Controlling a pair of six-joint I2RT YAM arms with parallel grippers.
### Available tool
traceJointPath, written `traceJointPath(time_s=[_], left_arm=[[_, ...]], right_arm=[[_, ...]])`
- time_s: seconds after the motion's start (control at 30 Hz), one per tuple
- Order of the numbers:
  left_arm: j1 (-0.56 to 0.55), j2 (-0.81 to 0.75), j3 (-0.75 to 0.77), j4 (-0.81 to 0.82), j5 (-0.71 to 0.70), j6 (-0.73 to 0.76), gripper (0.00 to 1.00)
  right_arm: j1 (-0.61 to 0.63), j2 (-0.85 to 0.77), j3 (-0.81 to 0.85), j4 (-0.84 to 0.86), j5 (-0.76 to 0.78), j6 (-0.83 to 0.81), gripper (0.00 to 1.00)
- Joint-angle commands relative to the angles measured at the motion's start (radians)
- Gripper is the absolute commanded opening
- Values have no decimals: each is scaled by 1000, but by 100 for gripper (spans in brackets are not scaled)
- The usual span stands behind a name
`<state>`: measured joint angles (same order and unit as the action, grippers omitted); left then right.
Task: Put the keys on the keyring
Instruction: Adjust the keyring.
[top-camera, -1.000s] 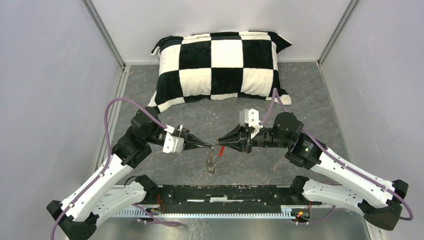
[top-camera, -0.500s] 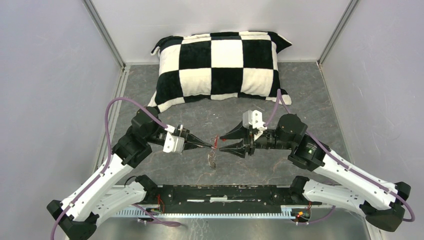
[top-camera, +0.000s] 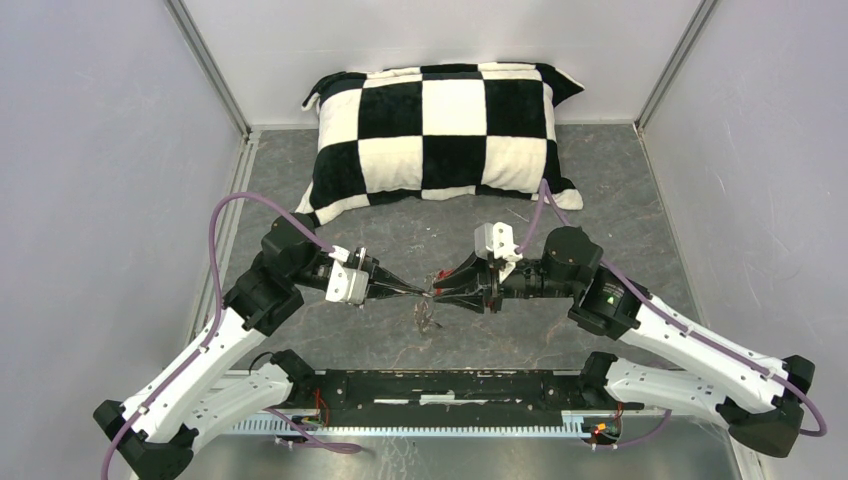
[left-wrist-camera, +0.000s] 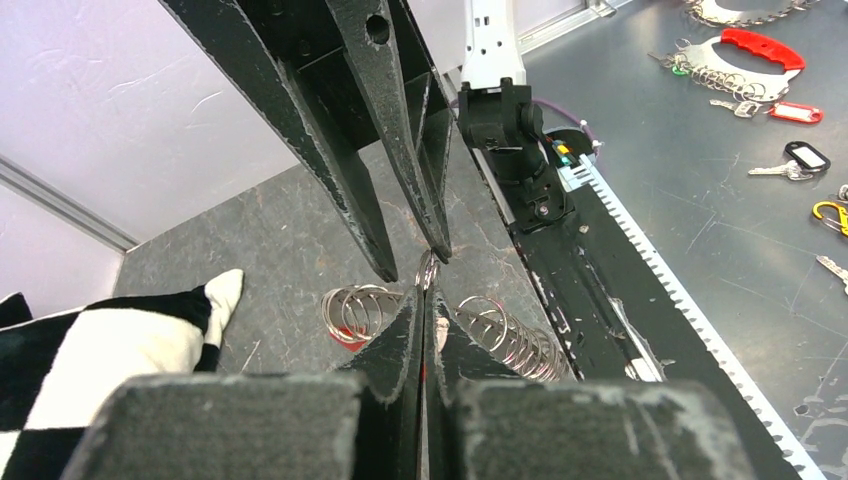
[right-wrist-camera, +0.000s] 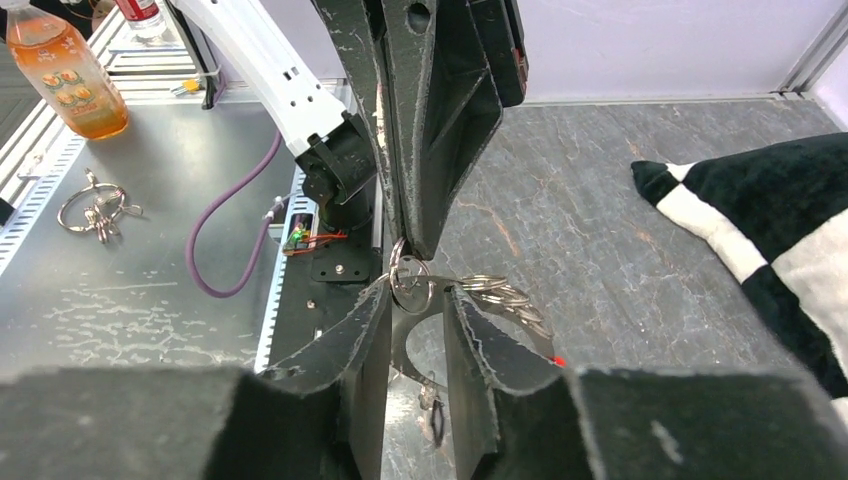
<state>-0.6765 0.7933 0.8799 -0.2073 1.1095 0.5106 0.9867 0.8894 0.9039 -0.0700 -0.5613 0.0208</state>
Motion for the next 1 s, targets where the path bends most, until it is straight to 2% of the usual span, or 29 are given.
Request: traceJointPath(time_s=[0.0,0.13,0.2,0.23,0.37,0.5,0.63,0.97], left_arm=[[-1,-6,44,43,19,-38,2],[-1,-4,48,43,21,-41,2],[-1,-6,48,43,21,-41,2],[-1,-6,48,43,21,-41,2],[-1,-15,47,33,9,-24,2],[-1,-29,54,-57,7,82,2],[-1,-52,45,-64,-1,120,2],[-1,-89,20,-37,-25,119,2]], right_arm=[[7,9,1,52,-5,2,28],[11,15,-8,64,3,12,18],[13,18,-10,60,12,12,4],[13,18,-10,58,17,13,0],[13,1,-11,41,70,17,0],[13,-32,-21,37,131,34,0],[13,-44,-47,63,124,69,0],[13,-48,-60,108,127,103,0]])
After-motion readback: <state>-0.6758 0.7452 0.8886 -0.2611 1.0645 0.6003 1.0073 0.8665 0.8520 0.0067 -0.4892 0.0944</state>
